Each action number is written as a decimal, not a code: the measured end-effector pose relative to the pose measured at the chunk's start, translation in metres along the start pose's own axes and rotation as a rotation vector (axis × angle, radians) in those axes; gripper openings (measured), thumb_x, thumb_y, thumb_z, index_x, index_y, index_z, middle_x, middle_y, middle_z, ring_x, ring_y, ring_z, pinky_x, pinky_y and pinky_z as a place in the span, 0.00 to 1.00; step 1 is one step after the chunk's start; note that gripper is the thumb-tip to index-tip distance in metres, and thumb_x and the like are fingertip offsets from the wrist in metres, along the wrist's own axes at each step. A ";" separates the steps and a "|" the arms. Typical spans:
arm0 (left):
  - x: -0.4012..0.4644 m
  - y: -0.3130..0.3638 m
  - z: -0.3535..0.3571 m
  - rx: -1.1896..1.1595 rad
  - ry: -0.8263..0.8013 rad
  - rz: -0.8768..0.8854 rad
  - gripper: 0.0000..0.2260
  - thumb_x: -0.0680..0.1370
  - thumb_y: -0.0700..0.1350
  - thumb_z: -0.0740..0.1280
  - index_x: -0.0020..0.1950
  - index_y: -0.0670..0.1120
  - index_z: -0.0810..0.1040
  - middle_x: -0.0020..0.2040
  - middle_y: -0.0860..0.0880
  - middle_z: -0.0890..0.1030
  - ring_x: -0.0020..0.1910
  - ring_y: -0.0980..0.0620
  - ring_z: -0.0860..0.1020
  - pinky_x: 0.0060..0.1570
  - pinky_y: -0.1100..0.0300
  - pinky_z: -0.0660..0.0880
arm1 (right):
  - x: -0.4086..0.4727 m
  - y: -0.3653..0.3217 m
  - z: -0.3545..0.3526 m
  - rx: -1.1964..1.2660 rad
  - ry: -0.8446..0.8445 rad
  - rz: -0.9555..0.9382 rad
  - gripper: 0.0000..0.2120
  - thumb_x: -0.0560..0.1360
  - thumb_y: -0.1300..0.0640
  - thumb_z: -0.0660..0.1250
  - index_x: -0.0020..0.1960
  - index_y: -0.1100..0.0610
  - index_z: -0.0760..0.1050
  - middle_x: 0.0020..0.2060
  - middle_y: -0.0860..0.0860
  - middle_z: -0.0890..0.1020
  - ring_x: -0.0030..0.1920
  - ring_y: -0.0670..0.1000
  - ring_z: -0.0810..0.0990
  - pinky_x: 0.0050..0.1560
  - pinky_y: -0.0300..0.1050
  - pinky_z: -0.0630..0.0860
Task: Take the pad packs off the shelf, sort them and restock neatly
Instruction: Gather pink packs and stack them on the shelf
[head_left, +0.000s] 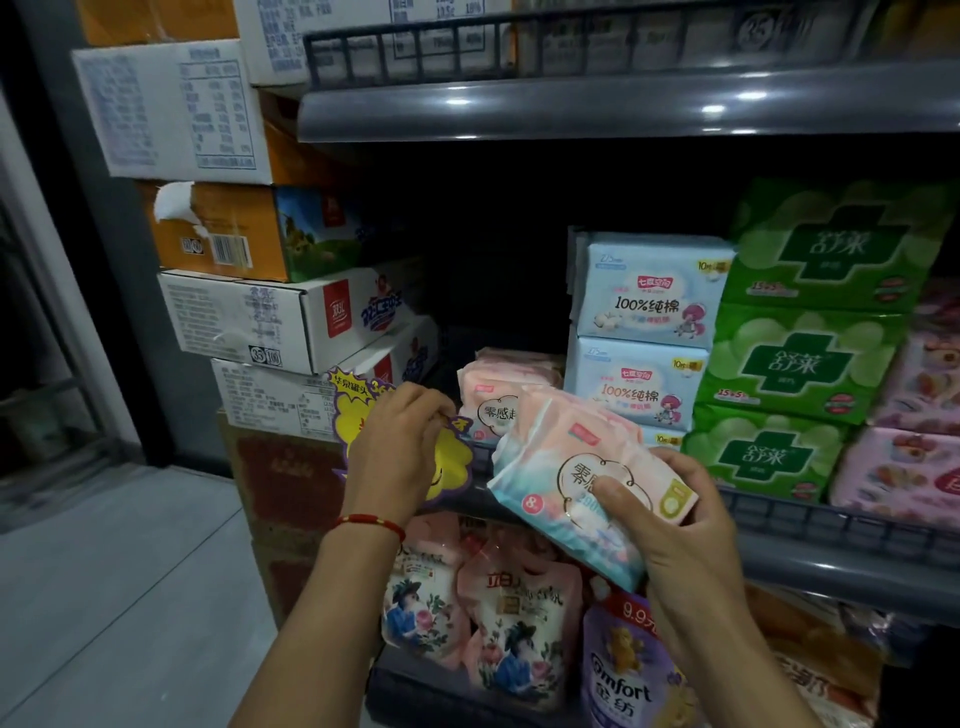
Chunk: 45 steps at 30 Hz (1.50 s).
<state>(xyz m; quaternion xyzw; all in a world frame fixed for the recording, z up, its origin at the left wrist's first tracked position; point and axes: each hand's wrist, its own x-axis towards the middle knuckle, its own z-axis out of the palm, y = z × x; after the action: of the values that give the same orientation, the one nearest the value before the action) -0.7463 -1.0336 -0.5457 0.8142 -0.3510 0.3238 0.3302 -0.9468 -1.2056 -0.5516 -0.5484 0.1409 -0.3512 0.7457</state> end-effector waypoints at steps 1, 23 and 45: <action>0.000 0.000 0.001 0.003 0.026 -0.016 0.06 0.78 0.37 0.71 0.50 0.47 0.82 0.49 0.49 0.79 0.50 0.44 0.76 0.44 0.49 0.74 | -0.001 0.001 0.001 0.002 -0.005 0.005 0.29 0.58 0.57 0.82 0.57 0.52 0.77 0.48 0.56 0.87 0.47 0.59 0.88 0.43 0.55 0.85; 0.060 -0.047 -0.036 0.137 -0.069 -0.423 0.17 0.74 0.57 0.69 0.59 0.51 0.81 0.53 0.44 0.82 0.57 0.38 0.77 0.56 0.44 0.78 | -0.008 0.012 0.017 0.030 -0.003 0.046 0.25 0.61 0.61 0.81 0.55 0.50 0.77 0.48 0.56 0.87 0.46 0.59 0.88 0.44 0.57 0.85; 0.031 -0.054 -0.012 0.156 0.131 -0.581 0.35 0.75 0.62 0.71 0.76 0.51 0.63 0.71 0.42 0.61 0.67 0.38 0.66 0.52 0.43 0.75 | -0.009 0.022 0.039 -0.110 -0.064 -0.045 0.24 0.61 0.60 0.82 0.52 0.46 0.78 0.49 0.53 0.87 0.45 0.55 0.88 0.42 0.59 0.86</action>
<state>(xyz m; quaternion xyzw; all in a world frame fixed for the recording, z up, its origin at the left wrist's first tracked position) -0.6905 -1.0065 -0.5320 0.8807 -0.0554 0.2937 0.3676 -0.9219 -1.1674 -0.5595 -0.6025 0.1235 -0.3420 0.7105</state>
